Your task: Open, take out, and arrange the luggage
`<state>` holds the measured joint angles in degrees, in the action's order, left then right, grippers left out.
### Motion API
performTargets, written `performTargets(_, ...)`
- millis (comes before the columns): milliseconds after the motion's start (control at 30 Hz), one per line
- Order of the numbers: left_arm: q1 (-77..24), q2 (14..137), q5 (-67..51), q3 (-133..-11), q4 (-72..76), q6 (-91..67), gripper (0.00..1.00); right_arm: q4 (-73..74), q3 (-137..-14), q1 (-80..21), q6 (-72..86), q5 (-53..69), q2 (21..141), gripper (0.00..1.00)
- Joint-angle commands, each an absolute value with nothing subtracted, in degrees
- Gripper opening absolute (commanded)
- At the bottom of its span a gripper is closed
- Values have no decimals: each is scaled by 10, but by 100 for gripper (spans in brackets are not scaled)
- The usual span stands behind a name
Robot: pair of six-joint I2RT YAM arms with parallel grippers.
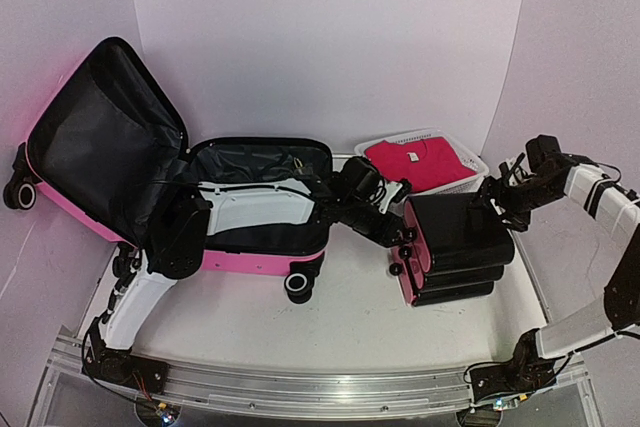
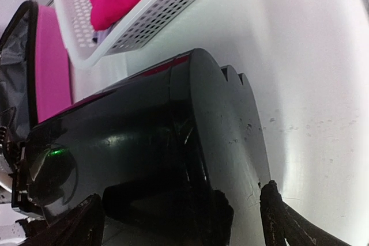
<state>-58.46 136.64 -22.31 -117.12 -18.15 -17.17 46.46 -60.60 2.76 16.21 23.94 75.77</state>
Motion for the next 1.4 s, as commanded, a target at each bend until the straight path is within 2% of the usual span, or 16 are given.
performTargets(0,-610,1378,-241,-1223,-163,-173,41,475,-611,41,167,164,738,93)
performTargets(200,-604,1292,-206,-1122,-200,-119,65,487,-614,65,154,145,729,93)
performTargets(267,-601,1255,-204,-1070,-195,-108,69,489,-616,66,149,157,733,93)
performTargets(467,-603,1180,-223,-900,-46,-75,85,488,-616,65,131,224,750,94)
performTargets(600,-612,1191,-223,-783,162,-8,82,487,-618,65,126,252,753,94)
performTargets(733,-616,1242,-222,-792,258,51,74,488,-620,65,126,263,748,95)
performTargets(1000,-628,1326,-208,-866,273,98,65,487,-619,65,132,279,741,96)
performTargets(1167,-636,1348,-193,-883,273,107,55,486,-625,65,138,293,743,96)
performTargets(1300,-637,1363,-188,-900,271,107,53,484,-627,65,140,295,743,97)
performTargets(1367,-639,1368,-180,-906,269,109,48,484,-628,65,141,296,741,97)
